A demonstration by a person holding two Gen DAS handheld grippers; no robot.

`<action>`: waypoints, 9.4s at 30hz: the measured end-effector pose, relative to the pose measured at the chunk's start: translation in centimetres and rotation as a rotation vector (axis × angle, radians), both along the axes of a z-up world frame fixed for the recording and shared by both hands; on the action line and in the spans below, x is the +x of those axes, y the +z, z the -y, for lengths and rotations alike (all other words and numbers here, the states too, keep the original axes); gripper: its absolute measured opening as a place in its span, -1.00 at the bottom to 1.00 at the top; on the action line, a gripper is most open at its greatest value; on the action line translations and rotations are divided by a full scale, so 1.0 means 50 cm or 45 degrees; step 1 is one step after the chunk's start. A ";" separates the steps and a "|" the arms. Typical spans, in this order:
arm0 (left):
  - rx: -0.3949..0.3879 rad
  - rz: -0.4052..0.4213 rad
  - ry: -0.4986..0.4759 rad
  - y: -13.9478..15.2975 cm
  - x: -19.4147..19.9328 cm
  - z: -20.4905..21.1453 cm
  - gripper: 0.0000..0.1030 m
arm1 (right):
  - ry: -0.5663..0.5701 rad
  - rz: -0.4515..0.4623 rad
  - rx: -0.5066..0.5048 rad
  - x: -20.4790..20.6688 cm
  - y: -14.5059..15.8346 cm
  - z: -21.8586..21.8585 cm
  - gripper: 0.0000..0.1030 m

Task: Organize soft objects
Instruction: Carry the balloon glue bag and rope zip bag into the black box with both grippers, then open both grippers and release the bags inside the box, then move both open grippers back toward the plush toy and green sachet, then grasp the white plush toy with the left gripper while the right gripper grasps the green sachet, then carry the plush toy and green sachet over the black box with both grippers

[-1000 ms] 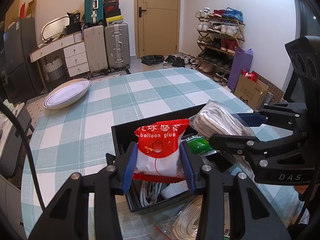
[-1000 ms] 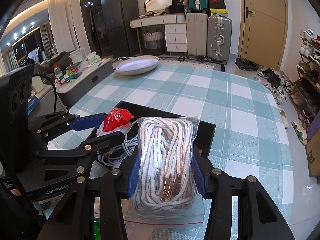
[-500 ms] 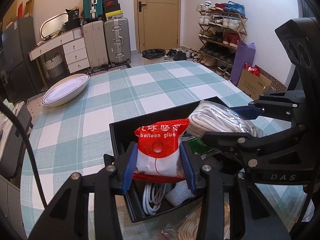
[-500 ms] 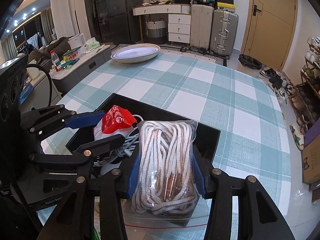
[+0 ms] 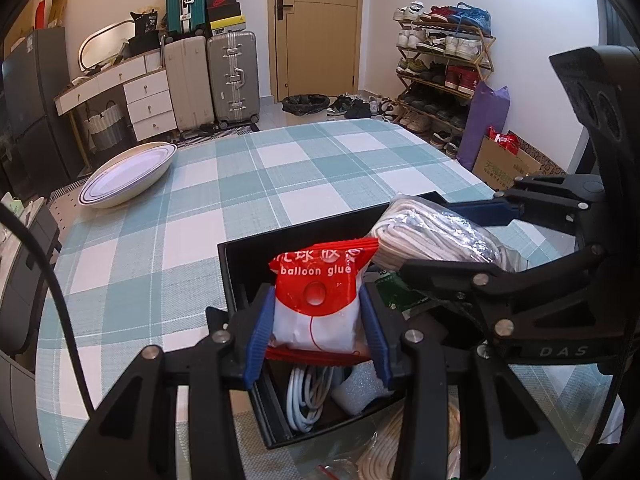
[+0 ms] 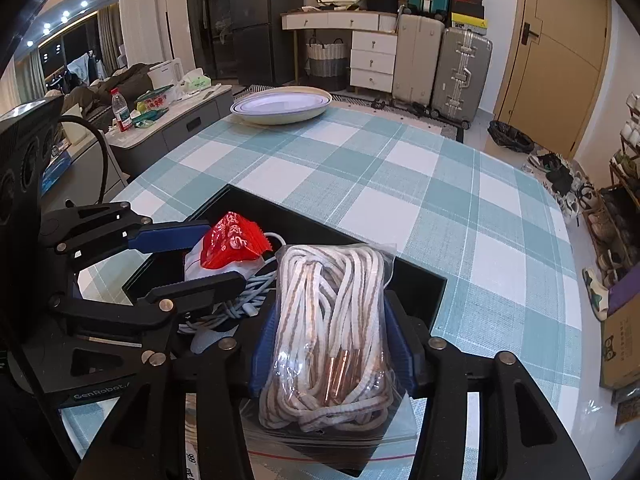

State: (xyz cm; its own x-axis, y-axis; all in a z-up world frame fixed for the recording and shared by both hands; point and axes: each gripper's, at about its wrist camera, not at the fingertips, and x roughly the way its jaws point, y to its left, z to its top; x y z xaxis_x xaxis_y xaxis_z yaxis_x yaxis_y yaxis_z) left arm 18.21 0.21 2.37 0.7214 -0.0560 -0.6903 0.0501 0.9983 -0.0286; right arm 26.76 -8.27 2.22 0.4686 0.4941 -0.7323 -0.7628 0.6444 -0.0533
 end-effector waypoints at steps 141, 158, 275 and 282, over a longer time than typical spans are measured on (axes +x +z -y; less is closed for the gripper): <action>0.045 -0.220 -0.253 -0.099 -0.287 0.020 1.00 | 0.166 -0.129 -0.012 -0.284 -0.131 0.084 0.99; 0.020 -0.273 -0.230 -0.113 -0.277 0.019 1.00 | 0.133 -0.127 -0.067 -0.274 -0.148 0.074 0.98; 0.111 0.017 -0.081 0.002 -0.010 0.008 0.80 | -0.049 0.011 0.168 -0.053 0.011 0.044 -0.07; 0.126 0.006 -0.091 -0.006 0.001 0.008 0.80 | -0.043 0.020 0.140 -0.038 0.002 0.033 -0.07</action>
